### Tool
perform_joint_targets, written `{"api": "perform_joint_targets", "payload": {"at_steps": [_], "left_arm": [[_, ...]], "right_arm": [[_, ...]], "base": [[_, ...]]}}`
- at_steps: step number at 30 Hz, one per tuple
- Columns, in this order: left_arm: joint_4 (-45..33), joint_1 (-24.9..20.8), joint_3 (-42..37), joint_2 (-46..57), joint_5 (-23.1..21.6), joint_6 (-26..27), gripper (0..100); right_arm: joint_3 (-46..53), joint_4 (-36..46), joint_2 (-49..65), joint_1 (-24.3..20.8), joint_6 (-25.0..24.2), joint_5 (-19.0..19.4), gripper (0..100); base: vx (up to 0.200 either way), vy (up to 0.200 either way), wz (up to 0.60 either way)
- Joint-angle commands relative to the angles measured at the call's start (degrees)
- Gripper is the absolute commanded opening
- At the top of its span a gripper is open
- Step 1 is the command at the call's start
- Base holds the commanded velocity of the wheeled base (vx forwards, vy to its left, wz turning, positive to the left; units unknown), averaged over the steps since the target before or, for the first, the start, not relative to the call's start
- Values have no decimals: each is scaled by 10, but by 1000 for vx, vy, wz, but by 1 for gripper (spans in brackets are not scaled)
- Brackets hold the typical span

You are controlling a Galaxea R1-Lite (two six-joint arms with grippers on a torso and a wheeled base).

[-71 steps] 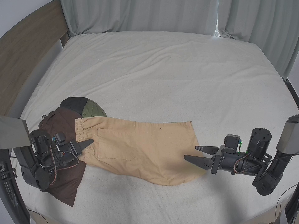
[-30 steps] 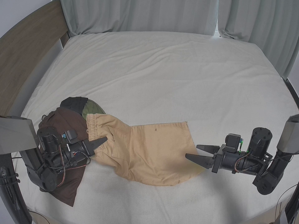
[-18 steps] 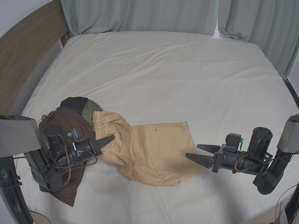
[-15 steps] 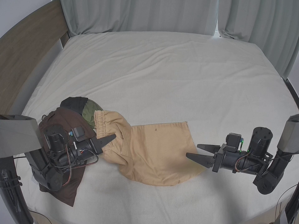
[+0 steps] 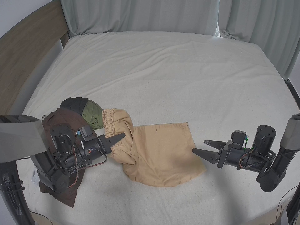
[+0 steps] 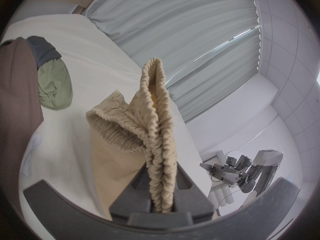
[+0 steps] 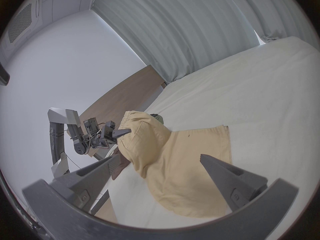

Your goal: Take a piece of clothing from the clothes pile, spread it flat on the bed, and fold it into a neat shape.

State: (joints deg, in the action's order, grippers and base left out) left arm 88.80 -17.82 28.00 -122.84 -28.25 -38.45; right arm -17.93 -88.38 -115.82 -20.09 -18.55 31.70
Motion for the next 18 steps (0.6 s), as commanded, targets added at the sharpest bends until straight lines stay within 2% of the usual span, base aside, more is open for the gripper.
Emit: {"api": "perform_joint_targets", "payload": {"at_steps": [1,18], "left_arm": [[1,-15,11,-3,-1,-25,0],[1,-75,76,-46,0,-62,0]], "right_arm": [[-3,0,0,14,1,1,100],[-18,1,2,59,1,5,100]], "base": [[0,0,0],[0,0,0]]}}
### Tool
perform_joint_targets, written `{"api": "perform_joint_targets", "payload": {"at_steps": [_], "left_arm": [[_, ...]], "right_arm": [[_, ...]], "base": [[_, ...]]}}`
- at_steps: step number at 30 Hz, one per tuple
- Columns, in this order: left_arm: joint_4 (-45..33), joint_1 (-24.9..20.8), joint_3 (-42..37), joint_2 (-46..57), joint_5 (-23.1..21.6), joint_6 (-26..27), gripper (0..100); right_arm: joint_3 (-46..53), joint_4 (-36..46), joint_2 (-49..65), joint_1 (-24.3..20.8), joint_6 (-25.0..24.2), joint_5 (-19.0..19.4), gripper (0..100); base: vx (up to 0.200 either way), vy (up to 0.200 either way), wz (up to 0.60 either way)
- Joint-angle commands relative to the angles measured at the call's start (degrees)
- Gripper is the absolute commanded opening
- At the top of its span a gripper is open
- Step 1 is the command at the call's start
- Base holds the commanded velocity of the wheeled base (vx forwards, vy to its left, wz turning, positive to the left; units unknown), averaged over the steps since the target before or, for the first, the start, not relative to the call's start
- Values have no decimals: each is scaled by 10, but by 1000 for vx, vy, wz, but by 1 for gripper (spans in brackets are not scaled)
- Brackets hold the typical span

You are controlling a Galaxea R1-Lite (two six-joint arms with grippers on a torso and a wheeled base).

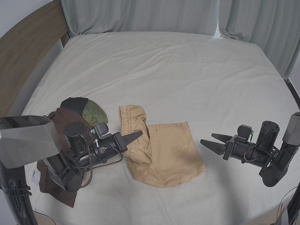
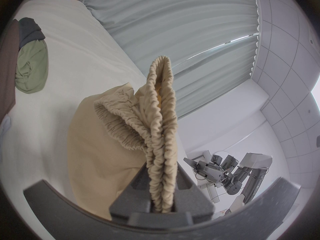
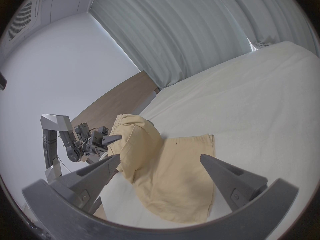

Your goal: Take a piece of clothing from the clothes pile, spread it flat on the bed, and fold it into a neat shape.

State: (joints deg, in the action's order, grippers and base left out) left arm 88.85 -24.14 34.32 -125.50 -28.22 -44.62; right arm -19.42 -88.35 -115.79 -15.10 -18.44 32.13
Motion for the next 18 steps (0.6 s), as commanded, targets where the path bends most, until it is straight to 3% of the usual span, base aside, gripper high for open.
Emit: {"api": "perform_joint_targets", "payload": {"at_steps": [1,18], "left_arm": [[0,-16,15,-25,0,1,0],[1,-64,98,-112,32,-2,0]], "right_arm": [[-4,-1,3,10,-1,0,100],[-24,0,0,40,-2,1,100]], "base": [[0,0,0],[0,0,0]]}}
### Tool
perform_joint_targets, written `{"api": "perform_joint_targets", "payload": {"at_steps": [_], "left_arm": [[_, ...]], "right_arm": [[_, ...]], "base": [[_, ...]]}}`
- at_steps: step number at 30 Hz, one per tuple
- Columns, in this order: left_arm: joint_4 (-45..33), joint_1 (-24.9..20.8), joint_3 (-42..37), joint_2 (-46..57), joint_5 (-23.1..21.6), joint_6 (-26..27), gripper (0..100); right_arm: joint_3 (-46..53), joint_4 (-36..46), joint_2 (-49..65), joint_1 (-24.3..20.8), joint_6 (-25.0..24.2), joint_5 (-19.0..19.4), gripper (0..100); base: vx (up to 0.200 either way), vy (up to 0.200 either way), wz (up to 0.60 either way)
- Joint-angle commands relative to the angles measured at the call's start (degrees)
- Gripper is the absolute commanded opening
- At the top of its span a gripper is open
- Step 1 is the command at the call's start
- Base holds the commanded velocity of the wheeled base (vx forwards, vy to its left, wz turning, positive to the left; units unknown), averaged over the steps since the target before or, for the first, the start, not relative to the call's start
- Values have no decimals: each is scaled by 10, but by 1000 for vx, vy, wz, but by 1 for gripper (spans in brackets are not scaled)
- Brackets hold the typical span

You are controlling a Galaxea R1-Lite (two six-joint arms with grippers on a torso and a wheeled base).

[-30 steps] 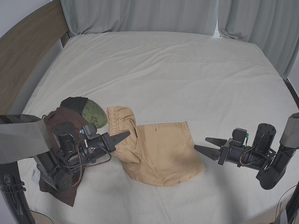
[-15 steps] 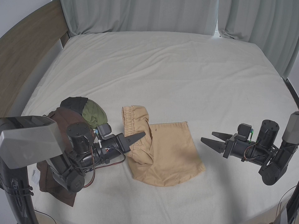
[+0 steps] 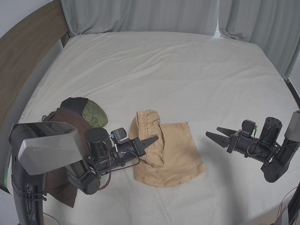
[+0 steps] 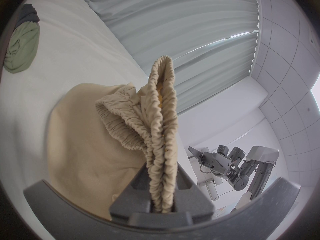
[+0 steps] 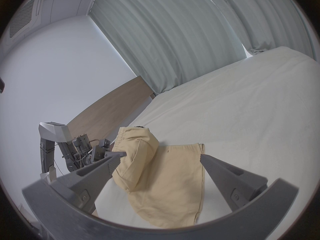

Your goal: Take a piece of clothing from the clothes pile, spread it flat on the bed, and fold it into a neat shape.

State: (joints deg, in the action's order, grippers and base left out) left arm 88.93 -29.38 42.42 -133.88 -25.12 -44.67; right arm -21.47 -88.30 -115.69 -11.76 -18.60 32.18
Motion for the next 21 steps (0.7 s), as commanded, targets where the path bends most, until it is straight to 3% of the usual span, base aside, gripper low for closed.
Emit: {"api": "perform_joint_targets", "payload": {"at_steps": [1,21], "left_arm": [[0,-15,19,-32,2,-2,0],[0,-36,49,-63,2,-8,0]], "right_arm": [[-3,0,-2,7,0,1,100],[-7,0,-2,7,0,2,100]], "base": [[0,0,0],[0,0,0]]}}
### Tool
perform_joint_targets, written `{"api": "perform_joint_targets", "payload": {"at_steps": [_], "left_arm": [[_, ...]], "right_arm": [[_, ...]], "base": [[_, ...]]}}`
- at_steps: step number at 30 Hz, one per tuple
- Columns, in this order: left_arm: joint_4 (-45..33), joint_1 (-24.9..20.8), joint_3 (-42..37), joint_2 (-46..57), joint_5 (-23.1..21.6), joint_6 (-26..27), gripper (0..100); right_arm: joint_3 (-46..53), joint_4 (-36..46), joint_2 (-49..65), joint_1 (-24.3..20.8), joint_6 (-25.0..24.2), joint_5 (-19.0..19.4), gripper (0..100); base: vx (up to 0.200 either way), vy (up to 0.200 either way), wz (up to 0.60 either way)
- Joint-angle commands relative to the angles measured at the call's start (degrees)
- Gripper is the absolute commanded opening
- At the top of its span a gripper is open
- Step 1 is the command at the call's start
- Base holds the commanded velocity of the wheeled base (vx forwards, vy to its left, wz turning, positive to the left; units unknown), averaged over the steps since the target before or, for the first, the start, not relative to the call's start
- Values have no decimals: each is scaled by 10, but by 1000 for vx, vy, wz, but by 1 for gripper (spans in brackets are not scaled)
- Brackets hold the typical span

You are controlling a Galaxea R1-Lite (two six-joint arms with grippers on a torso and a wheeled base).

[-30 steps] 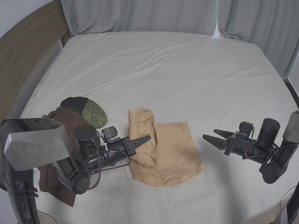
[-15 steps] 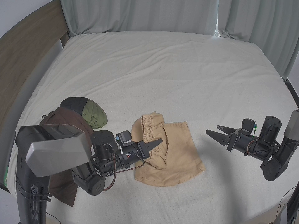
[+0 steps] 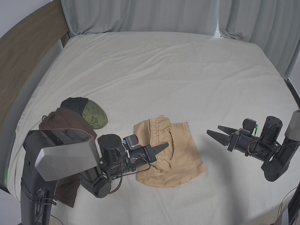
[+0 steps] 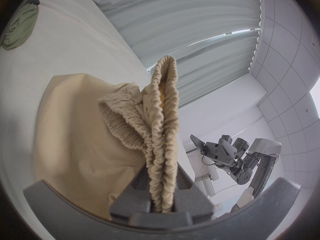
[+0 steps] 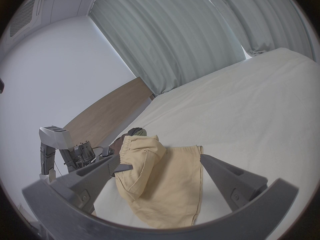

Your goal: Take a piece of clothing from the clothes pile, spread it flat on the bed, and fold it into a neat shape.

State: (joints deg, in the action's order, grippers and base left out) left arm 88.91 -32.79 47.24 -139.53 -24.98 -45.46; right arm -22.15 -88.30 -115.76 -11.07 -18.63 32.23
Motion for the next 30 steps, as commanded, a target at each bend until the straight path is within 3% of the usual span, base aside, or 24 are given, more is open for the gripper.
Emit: {"api": "perform_joint_targets", "payload": {"at_steps": [1,27,28,30], "left_arm": [[0,-2,1,-7,0,0,0],[0,-1,6,-19,12,3,0],[0,-2,6,-19,12,3,100],[0,-1,6,-19,12,3,100]], "right_arm": [[0,0,-1,0,0,0,100],[-1,0,-1,-1,0,0,100],[-1,0,-2,-1,0,0,100],[-1,0,-1,-2,0,0,100]], "base": [[0,0,0],[0,0,0],[0,0,0],[0,0,0]]}}
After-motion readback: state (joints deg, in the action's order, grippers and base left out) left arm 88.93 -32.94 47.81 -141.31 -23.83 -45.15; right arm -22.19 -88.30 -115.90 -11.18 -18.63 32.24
